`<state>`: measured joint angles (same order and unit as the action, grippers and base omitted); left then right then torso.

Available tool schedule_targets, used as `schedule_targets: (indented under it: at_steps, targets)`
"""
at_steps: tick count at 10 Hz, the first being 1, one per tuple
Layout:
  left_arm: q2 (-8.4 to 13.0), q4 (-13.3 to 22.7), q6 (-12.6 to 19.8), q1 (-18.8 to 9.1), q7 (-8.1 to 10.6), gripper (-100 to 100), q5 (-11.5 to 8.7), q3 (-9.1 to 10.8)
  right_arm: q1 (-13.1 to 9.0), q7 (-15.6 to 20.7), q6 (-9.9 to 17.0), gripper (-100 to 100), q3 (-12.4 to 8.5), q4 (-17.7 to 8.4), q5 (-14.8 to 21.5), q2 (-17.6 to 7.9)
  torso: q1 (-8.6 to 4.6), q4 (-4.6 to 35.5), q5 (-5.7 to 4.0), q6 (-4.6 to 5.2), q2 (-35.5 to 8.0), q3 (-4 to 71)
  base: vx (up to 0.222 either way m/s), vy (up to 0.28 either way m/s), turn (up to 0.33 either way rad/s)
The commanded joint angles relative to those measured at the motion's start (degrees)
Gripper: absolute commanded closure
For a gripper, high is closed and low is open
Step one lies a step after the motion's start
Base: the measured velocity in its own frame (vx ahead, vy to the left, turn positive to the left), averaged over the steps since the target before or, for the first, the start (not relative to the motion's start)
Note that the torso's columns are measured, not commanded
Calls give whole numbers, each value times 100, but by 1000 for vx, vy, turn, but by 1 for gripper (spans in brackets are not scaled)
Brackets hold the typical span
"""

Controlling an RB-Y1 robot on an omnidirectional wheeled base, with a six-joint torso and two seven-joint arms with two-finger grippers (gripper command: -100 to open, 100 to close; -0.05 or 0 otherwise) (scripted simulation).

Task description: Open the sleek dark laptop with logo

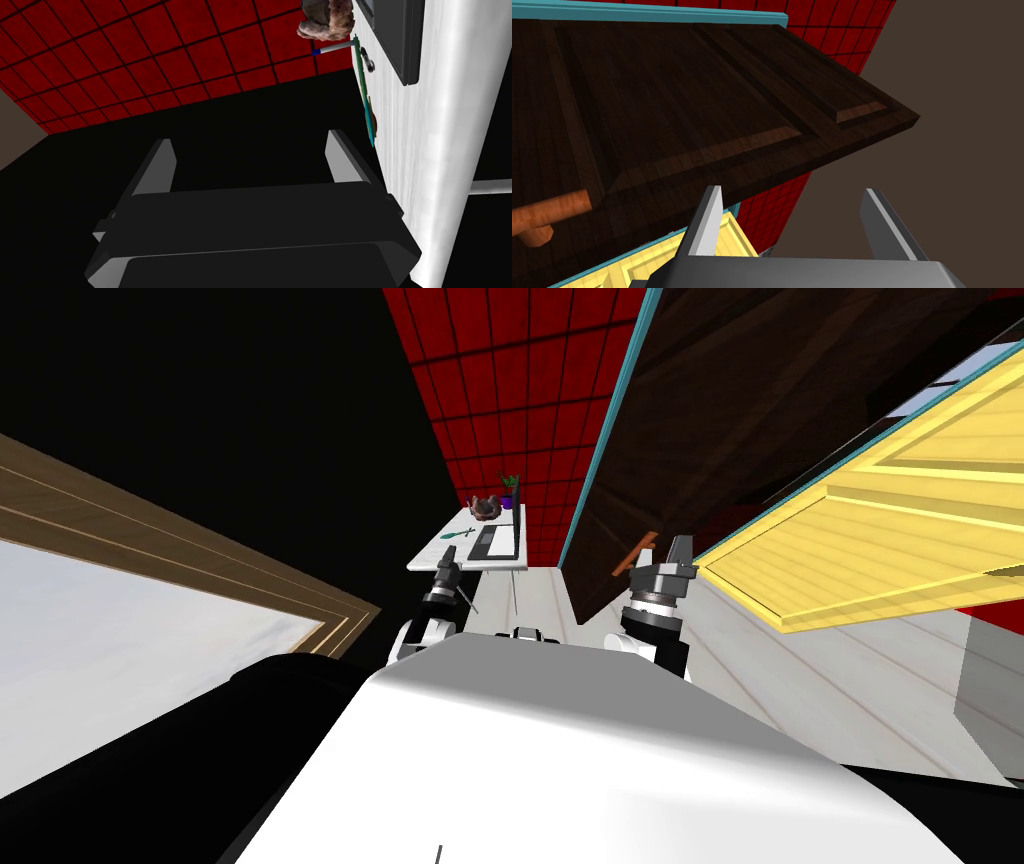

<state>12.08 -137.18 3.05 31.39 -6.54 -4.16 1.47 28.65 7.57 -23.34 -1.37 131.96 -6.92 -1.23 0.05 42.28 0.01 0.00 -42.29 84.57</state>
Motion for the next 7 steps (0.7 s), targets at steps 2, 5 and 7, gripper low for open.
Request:
schedule_targets:
  at_steps: [2, 5, 7]
  targets:
    - [184, -128, 450, 11, -63, -100, 49, 103, 0, 0, 0, 0, 0, 0, 0, 0, -4, 1, -1, 0, -2, -2, 39, -100, -15]
    - [372, -199, 827, 27, -120, -100, 96, 186, 0, 0, 0, 0, 0, 0, 0, 0, -10, -2, -2, 0, 7, 4, 59, -112, -16]
    - [517, -240, 1102, 39, -162, -100, 130, 247, 0, 0, 0, 0, 0, 0, 0, 0, -6, -1, -1, 0, 5, 3, 76, -115, -20]
